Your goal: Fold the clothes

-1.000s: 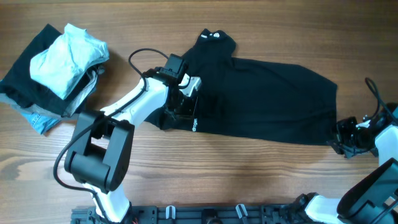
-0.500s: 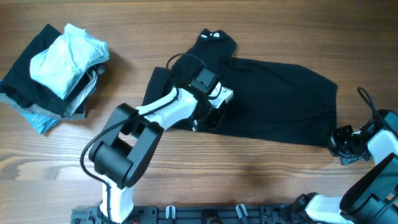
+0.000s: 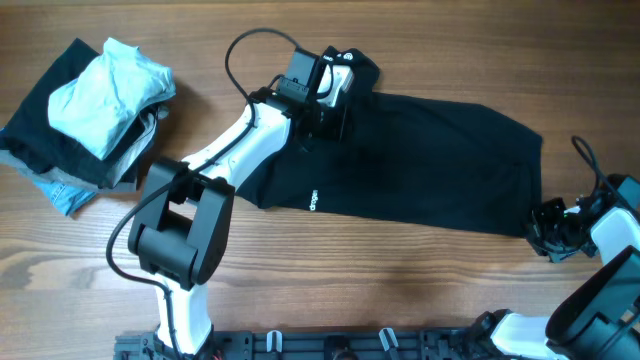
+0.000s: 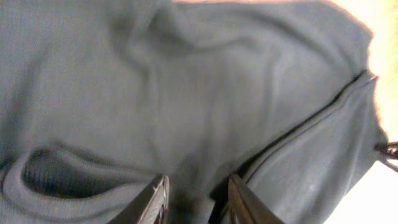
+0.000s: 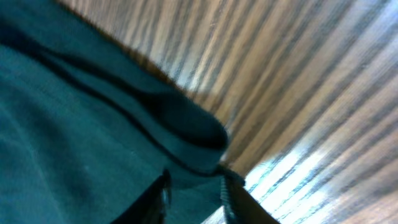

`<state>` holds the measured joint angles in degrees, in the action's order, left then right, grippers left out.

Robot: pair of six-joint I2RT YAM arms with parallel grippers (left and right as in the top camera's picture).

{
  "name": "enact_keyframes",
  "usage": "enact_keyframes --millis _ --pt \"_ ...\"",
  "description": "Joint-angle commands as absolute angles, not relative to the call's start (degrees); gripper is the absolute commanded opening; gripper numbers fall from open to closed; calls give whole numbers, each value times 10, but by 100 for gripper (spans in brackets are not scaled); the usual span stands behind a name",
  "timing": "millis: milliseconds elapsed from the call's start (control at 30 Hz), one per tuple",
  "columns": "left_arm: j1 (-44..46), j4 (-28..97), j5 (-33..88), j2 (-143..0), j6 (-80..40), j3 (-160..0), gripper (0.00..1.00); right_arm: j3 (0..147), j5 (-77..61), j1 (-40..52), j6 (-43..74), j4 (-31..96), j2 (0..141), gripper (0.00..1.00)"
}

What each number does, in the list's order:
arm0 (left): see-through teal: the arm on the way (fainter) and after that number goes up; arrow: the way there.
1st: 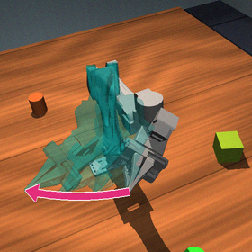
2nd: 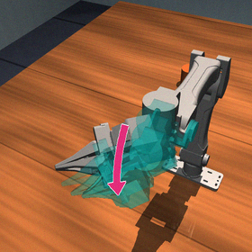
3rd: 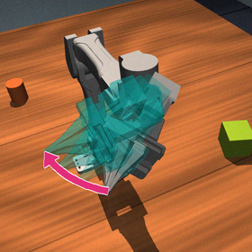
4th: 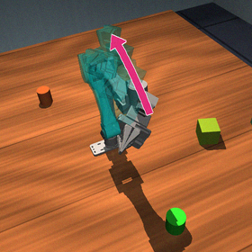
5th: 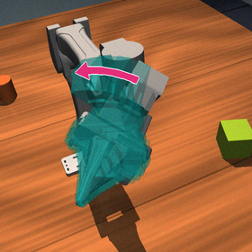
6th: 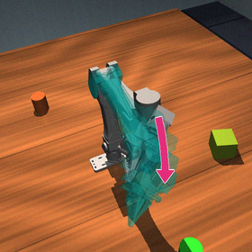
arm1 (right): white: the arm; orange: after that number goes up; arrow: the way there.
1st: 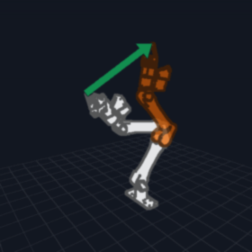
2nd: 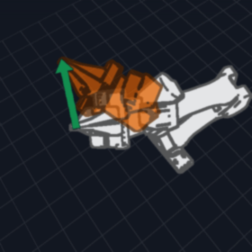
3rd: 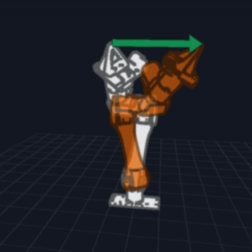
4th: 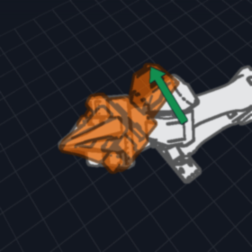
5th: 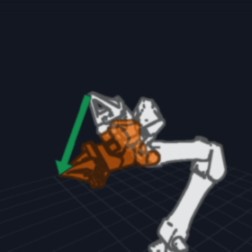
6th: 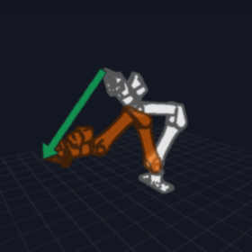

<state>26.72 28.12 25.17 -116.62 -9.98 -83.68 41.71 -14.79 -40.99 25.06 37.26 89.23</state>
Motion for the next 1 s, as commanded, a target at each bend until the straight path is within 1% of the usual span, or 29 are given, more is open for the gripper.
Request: enact_keyframes --millis 0,33,67,100,133,233,267,300,333,367,400,467,500,533,567,600,633,700,800,867,900,933,967 --pt "267 393 176 -1160 -63 -840 42 401 -108 -413 225 383 905 62" --pt "267 426 144 -1160 -63 -840 44 401 -108 -413 225 377 905 59" --pt "266 447 125 -1160 -62 -840 47 401 -93 -413 231 369 905 25" --pt "262 448 125 -1158 -62 -840 49 401 -56 -415 258 378 905 13" --pt "257 451 125 -1153 -63 -840 50 401 -23 -419 291 389 905 6" --pt "230 481 125 -1118 -64 -850 53 417 13 -446 301 418 905 4" --pt "220 487 125 -1099 -64 -858 54 436 13 -457 302 437 905 14" --pt "213 487 125 -1087 -63 -862 53 456 11 -464 302 456 905 29" --pt "206 487 125 -1073 -62 -869 51 483 2 -469 301 478 903 40" --pt "193 485 125 -1054 -62 -884 53 529 -26 -470 299 512 899 43" --pt "184 481 125 -1044 -62 -895 57 563 -49 -470 298 537 895 46" --pt "171 477 125 -1039 -62 -902 64 636 -105 -470 256 579 888 51" --pt "163 494 124 -1042 -62 -901 64 675 -115 -470 242 604 884 57" --pt "144 560 117 -1052 -64 -900 61 706 -122 -470 224 620 879 61" --pt "136 589 117 -1059 -68 -896 62 708 -121 -470 224 620 876 62" --pt "130 612 117 -1065 -76 -889 67 708 -121 -470 224 620 876 63" --pt "124 628 122 -1071 -82 -874 69 708 -121 -470 225 620 876 64" --pt "119 630 164 -1076 -81 -821 72 708 -122 -470 225 620 876 64" --pt "119 576 191 -1078 -80 -737 67 708 -122 -469 225 620 876 64" --pt "119 499 204 -1078 -82 -659 67 708 -122 -469 225 620 876 64" --pt "118 474 203 -1078 -82 -637 65 708 -122 -469 225 620 876 64" --pt "117 449 203 -1078 -86 -614 60 708 -122 -469 225 621 876 64" --pt "117 432 194 -1078 -101 -594 46 708 -122 -469 225 621 876 64"
